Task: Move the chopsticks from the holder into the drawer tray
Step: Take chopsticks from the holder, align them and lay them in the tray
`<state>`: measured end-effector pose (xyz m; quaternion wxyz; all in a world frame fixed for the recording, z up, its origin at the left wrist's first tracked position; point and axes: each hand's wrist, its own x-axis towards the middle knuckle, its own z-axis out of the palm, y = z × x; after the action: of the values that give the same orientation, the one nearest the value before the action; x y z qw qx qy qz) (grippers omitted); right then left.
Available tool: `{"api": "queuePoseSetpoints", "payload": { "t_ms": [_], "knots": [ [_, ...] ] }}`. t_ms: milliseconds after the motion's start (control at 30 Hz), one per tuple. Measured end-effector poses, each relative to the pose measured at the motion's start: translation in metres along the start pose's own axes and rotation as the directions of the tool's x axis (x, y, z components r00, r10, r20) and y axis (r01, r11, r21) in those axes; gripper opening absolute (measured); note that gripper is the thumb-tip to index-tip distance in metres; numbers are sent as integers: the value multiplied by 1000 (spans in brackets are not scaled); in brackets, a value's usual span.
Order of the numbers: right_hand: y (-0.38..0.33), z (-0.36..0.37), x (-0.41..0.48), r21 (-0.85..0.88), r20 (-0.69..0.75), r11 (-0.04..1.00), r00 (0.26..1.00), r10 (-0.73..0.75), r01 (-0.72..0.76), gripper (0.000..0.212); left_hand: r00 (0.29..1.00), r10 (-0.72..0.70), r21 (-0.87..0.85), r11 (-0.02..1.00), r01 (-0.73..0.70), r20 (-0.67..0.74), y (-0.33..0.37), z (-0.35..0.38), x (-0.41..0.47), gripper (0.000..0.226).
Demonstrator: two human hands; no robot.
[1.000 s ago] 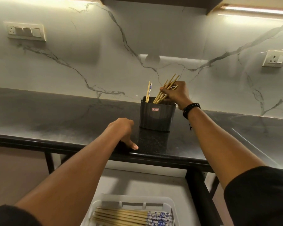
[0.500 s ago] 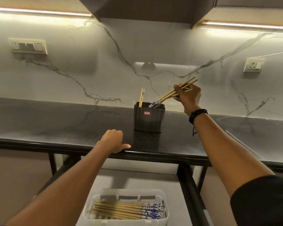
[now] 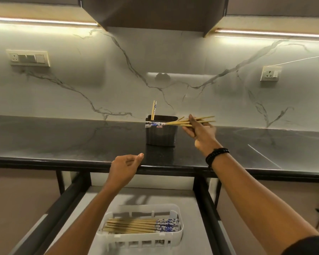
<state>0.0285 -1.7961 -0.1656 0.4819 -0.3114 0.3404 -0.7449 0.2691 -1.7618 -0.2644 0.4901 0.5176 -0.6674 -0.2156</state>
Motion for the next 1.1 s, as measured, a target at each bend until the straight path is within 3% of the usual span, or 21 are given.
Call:
{"api": "queuePoseSetpoints", "payload": {
  "t_ms": [167,367,533,800,933,1100],
  "knots": [
    [34,-22,-41,66,16,963,965,260,-261,37,986,-129,-377,912,160,107,-2,5,-18,30],
    [72,-24,-71,39,25,908,909,417,-418,40,948,-200,-545,780,307,248,3,12,-24,46],
    [80,-14,-81,60,79,884,885,459,-463,39,943,-256,-658,676,333,215,7,14,-27,45],
    [85,-10,-98,60,124,853,852,509,-518,30,947,-242,-870,396,295,211,9,10,-27,31],
    [84,-18,-105,66,147,856,854,500,-512,32,948,-210,-896,328,298,238,15,10,-27,27],
    [81,-43,-102,-28,78,902,899,431,-430,28,949,-206,-894,337,296,237,13,4,-27,24]
  ]
}}
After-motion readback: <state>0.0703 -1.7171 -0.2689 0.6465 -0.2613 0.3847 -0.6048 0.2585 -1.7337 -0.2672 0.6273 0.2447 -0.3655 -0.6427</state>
